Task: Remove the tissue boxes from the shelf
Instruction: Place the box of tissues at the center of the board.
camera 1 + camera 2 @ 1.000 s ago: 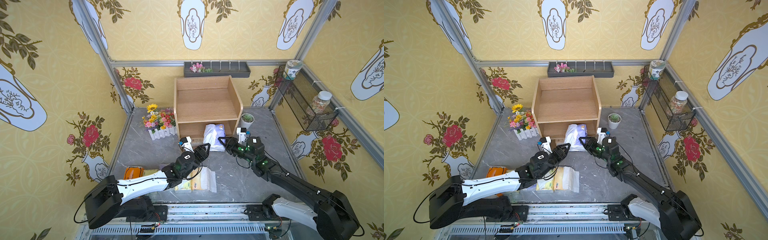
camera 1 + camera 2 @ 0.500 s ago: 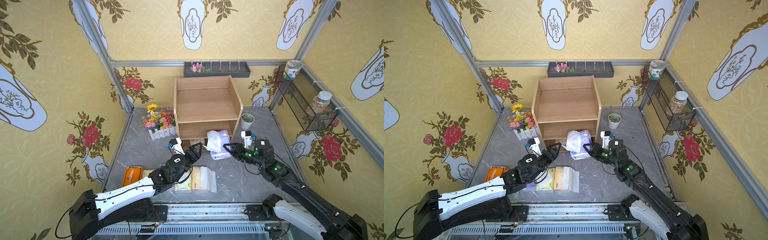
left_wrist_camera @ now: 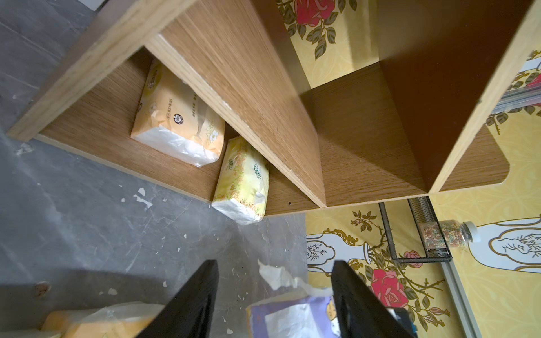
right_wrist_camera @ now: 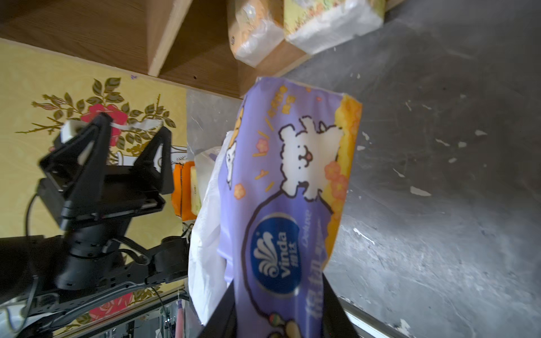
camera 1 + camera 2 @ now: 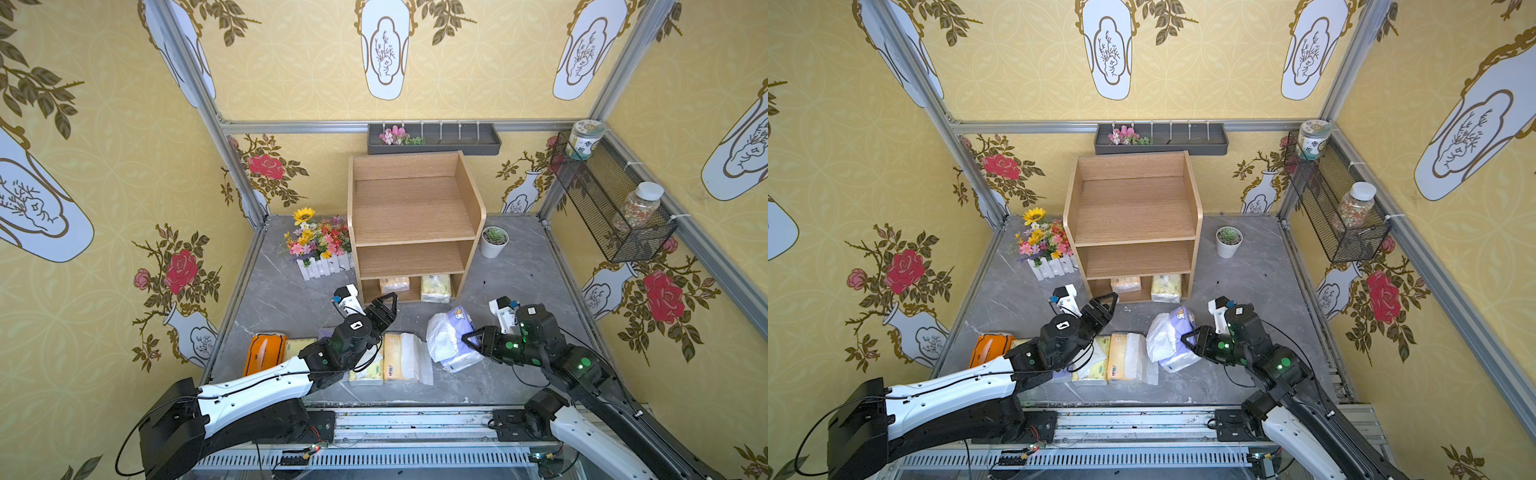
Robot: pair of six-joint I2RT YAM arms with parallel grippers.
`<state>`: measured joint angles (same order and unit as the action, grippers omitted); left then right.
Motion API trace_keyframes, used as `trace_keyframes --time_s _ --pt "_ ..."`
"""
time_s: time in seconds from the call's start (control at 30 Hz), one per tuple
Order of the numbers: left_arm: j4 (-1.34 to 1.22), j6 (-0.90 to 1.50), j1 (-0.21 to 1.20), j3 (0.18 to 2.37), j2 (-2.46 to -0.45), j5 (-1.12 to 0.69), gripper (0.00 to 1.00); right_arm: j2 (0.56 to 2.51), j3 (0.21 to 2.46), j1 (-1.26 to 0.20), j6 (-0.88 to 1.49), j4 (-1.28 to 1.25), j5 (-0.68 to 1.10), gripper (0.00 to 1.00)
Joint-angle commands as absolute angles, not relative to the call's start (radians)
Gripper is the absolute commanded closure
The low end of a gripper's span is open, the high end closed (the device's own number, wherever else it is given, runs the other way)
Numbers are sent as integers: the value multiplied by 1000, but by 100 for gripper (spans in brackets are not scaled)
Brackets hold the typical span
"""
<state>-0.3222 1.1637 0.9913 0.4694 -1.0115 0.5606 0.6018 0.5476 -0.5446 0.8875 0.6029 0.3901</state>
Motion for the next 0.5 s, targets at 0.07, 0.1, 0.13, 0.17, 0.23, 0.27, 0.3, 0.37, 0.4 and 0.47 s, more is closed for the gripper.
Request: trace_keyframes --time_s 0.07,0.1,0.13,0.17,0.23,0.27,0.3,0.37,0.4,0.47 --pt "-332 1194 988 452 -996 582 36 588 448 -624 961 561 327 67" --pt "-326 1206 989 447 -991 588 37 586 424 -643 984 526 313 66" --pt "-320 1219 988 440 -988 595 38 586 402 -663 1006 486 300 67" --pt "-316 1230 989 435 -984 599 38 584 385 -676 1022 456 287 66" --pt "-310 1248 987 422 -972 609 39 574 356 -697 1048 407 255 66" --pt "-306 1254 987 417 -965 612 40 569 345 -701 1056 390 245 66" --pt "-304 1259 988 411 -960 616 40 565 332 -701 1064 368 237 66" --pt "-298 1270 987 404 -948 624 40 572 303 -703 1078 317 239 65" --pt "-295 1274 986 399 -942 629 40 585 288 -702 1084 289 246 65" --pt "-290 1282 985 395 -932 636 40 615 264 -713 1095 238 258 66"
